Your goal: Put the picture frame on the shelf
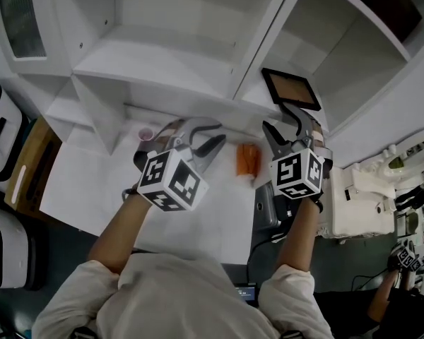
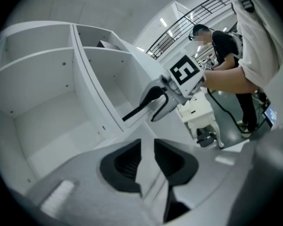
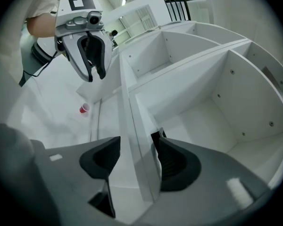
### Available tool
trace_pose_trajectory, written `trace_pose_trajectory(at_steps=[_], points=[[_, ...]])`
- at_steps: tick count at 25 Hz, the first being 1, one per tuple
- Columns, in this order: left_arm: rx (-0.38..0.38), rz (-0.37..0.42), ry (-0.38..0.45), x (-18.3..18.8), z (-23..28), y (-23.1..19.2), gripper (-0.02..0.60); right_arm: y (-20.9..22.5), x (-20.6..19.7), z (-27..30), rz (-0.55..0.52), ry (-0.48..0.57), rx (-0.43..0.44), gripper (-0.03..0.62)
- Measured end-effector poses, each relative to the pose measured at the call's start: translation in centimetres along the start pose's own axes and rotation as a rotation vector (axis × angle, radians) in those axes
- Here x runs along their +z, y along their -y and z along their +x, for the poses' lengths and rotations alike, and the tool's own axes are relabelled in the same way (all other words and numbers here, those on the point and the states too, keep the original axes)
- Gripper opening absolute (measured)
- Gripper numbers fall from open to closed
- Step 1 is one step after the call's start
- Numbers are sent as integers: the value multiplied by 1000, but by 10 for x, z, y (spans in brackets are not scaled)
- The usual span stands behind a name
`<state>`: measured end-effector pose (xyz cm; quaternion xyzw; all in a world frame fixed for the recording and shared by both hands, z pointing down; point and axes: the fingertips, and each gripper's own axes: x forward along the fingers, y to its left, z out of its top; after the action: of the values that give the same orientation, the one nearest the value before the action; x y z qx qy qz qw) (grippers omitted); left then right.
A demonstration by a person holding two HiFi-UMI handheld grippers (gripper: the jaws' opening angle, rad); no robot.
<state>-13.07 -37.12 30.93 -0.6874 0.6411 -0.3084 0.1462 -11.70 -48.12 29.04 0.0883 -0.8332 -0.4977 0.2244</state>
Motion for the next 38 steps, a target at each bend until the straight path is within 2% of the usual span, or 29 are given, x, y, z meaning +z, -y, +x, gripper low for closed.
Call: trace_pose_trajectory(at_steps=[7, 15, 23, 29, 38], points=[[-28, -81, 22, -11, -10, 4, 89, 1, 10, -8, 36, 7, -22, 261], [-35, -166, 38, -28, -26, 7, 89, -13, 15, -32, 168, 21, -56, 259], [-55, -240, 58, -50, -47, 17, 89, -42, 7, -66, 379, 6, -103, 235], [-22, -287, 123, -55, -64, 14, 89, -70, 10, -101, 550, -39, -218, 195], [-89, -307, 165, -75, -90, 39, 89, -124, 37, -148, 744, -49, -321, 160]])
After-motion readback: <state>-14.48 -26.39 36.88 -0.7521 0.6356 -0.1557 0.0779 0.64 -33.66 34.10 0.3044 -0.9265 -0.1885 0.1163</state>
